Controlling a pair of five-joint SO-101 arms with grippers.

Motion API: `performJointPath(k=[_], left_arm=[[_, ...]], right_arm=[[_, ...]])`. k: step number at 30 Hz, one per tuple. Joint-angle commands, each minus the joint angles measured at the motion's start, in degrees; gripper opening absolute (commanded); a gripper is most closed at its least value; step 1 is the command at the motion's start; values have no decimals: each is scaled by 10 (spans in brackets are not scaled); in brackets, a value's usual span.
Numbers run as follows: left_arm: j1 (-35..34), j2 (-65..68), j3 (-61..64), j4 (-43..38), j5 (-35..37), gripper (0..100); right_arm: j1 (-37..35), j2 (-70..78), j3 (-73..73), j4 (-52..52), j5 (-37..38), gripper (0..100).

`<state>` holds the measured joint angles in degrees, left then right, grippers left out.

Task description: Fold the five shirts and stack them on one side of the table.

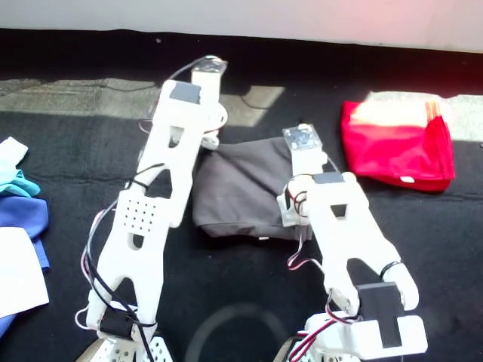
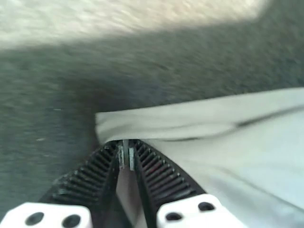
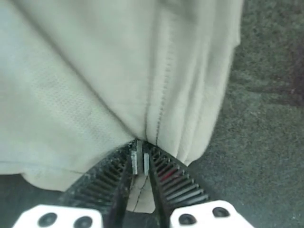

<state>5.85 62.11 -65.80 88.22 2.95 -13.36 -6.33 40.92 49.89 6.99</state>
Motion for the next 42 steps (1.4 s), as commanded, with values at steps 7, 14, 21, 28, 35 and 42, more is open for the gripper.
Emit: performJointPath(k=[7, 14, 21, 28, 35, 42], left_arm=[[-27, -14, -10, 0, 3, 9], [-26, -40, -119, 120, 4, 9], [0, -173, 10, 139, 5, 8], [36, -440, 458, 38, 50, 9], [81, -597, 802, -220, 52, 9], [83, -609, 892, -306, 53, 9]], right_arm=[[25, -41, -24, 0, -1, 26], [29, -217, -25, 38, -2, 26], [32, -173, -128, 38, -5, 26], [35, 29, -340, 94, -53, 26], [31, 222, -523, 147, -76, 26], [32, 353, -643, 173, -74, 26]])
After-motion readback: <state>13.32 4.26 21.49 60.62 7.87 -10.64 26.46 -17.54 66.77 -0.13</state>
